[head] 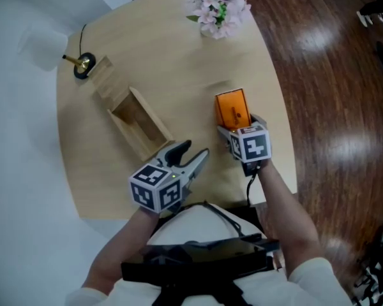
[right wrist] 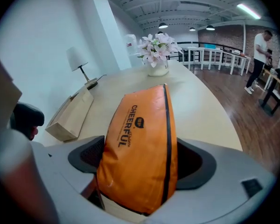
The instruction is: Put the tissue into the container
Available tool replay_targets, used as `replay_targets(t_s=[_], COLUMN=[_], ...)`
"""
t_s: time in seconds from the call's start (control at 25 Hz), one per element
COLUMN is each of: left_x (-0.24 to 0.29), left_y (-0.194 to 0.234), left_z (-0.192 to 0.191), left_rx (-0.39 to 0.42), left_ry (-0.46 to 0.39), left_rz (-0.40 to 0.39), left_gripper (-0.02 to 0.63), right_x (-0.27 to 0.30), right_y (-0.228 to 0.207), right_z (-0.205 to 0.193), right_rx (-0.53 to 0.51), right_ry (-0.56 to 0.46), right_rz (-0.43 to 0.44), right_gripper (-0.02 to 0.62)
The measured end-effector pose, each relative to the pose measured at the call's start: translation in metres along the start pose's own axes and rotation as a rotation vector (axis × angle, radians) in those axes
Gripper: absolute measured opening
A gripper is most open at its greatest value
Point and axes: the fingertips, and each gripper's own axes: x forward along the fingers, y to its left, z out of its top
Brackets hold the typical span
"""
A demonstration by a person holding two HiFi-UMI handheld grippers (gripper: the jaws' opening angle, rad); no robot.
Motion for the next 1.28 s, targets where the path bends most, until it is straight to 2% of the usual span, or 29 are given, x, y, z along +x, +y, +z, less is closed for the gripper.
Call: replay_targets(t_s=[0.2, 0.6, 1.28], left_x=[0.000, -0.008, -0.040], left_y=[0.002, 0.004, 0.006], left_z=[0.002, 0.005, 0.019], left_rx=[-0.014, -0.027, -0.028], left_ry=[-0.011, -0.036, -0.128], left_rz=[-0.006, -0.004, -0.013], left_gripper=[0.230, 0.229, 0.229], right_x=[0.000, -0.007, -0.044], right_y=[-0.003, -0.003, 0.007], right_z=[0.001, 0.006, 0.024], right_rx=[0.023, 0.003, -0.011], right_ry=[-0.012, -0.037, -0.098], right_rz=[0.026, 0.010, -0.031], right_gripper=[0.457, 0.436, 0.416])
